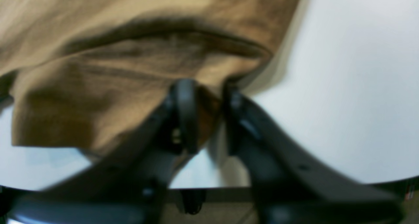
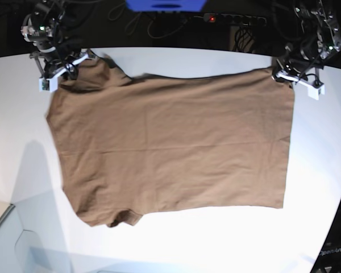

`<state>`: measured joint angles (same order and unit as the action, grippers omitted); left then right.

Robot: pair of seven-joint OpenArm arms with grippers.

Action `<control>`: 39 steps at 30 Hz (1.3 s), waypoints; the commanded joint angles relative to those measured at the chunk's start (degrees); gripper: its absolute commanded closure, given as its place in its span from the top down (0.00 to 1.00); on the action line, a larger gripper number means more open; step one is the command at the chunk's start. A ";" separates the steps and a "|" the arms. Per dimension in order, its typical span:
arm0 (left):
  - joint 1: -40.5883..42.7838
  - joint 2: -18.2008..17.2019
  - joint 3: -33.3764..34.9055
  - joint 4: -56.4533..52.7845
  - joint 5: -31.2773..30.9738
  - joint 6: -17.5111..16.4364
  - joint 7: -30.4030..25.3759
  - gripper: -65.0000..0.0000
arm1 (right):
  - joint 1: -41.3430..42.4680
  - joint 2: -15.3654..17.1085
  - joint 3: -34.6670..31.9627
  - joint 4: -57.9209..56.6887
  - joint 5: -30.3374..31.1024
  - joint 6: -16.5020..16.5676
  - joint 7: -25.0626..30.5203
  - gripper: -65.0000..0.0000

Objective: Layout the t-shirt on the table in an organized manner, then fold the t-shirt properly
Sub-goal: 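Hold the shirt corners with both grippers and stretch it taut, then lift the shirt edge with both grippers and fold it over the body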

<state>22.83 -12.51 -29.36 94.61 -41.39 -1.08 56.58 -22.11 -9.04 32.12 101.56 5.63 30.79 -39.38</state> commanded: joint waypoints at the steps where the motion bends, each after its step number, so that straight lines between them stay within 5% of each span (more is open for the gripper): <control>1: -0.10 -0.63 -0.31 0.73 0.38 0.69 0.35 0.00 | -0.44 0.04 0.10 0.46 -0.22 0.12 -1.28 0.04; 16: -4.68 -0.45 -5.23 3.46 0.11 0.69 0.61 0.00 | 1.05 0.04 0.36 9.61 0.13 0.12 -1.20 0.00; 39: -17.25 -0.28 -5.14 -4.28 0.29 0.69 0.43 0.00 | 15.82 0.04 0.01 1.08 -0.22 0.03 -1.02 0.00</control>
<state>6.39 -12.03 -34.20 89.38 -40.38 -0.21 57.87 -6.92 -9.26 32.10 101.60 4.78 30.81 -41.93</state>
